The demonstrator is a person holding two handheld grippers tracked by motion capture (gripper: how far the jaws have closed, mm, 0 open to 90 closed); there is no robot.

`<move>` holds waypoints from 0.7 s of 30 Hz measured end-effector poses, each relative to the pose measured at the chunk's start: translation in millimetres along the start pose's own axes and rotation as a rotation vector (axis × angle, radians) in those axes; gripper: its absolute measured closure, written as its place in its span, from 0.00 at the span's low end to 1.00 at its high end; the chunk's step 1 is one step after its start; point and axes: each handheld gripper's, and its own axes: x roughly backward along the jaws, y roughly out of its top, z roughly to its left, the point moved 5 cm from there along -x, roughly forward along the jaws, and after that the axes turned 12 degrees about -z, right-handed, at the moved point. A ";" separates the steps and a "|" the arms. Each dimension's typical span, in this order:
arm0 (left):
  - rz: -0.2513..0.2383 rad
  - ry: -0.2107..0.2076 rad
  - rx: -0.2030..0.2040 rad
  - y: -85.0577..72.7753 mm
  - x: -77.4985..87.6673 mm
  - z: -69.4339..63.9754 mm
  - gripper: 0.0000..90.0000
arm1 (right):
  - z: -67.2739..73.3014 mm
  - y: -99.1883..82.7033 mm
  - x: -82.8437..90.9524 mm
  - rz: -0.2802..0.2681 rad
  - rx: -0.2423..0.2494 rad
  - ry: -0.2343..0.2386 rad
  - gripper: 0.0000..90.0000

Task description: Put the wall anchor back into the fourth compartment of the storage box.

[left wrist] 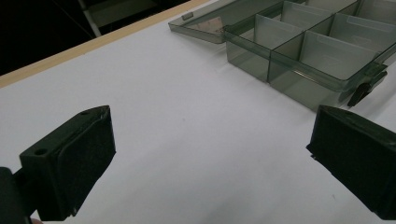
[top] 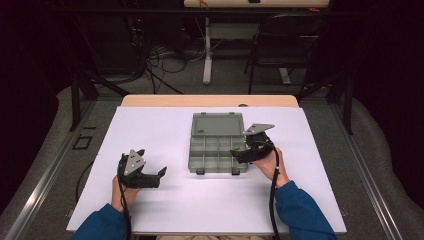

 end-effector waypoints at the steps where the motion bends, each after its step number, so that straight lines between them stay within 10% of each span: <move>1: 0.002 0.000 0.000 0.0 0.1 0.1 0.00 | 0.9 0.1 1.5 -0.002 0.001 0.007 0.10; 21: 0.001 -0.005 0.002 -0.4 0.6 -0.4 0.00 | 0.8 -12.2 40.1 -0.082 0.066 -0.014 0.02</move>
